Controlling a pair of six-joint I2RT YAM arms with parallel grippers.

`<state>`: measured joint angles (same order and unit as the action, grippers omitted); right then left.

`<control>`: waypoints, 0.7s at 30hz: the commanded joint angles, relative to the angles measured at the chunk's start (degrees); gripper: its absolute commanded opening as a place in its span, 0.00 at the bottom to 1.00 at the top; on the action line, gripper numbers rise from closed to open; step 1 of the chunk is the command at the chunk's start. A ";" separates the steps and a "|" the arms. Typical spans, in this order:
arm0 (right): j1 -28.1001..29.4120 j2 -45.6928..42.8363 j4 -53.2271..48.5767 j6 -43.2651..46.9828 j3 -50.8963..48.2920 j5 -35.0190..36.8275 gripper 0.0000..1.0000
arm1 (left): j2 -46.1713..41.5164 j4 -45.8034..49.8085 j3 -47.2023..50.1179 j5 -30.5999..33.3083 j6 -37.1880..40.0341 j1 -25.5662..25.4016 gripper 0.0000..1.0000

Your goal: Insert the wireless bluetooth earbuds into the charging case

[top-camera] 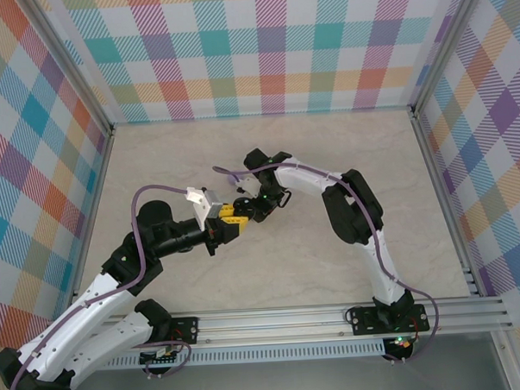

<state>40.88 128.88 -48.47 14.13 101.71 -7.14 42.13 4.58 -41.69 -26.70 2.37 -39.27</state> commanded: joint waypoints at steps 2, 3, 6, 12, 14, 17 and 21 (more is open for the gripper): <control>0.51 0.20 -0.19 -2.71 -1.53 3.16 0.36 | -0.82 -0.07 -0.39 0.60 -0.24 -0.62 0.05; 0.51 0.16 0.15 -3.50 -1.76 4.31 0.33 | -0.82 -0.07 -0.32 0.70 -0.26 -0.64 0.05; 0.43 0.01 0.16 -5.96 -1.90 7.25 0.28 | -0.82 -0.01 -0.37 0.78 -0.26 -0.58 0.05; -1.41 0.41 -2.36 -14.79 -0.47 12.81 0.25 | -0.97 0.00 -0.37 0.68 -0.23 -0.56 0.05; -2.80 0.23 -3.47 -18.07 -0.37 13.81 0.25 | -1.06 0.04 -0.26 0.75 -0.26 -0.63 0.05; -4.61 -0.35 -4.76 -22.26 -0.78 15.71 0.26 | -1.08 -0.01 -0.30 0.77 -0.31 -0.61 0.05; -6.37 -1.31 -5.05 -26.00 -2.54 16.46 0.27 | -1.01 -0.27 -0.23 0.77 -0.34 -0.59 0.05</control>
<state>36.38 128.27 -49.56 -6.59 101.01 4.56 42.13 4.58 -41.69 -26.22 2.37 -39.27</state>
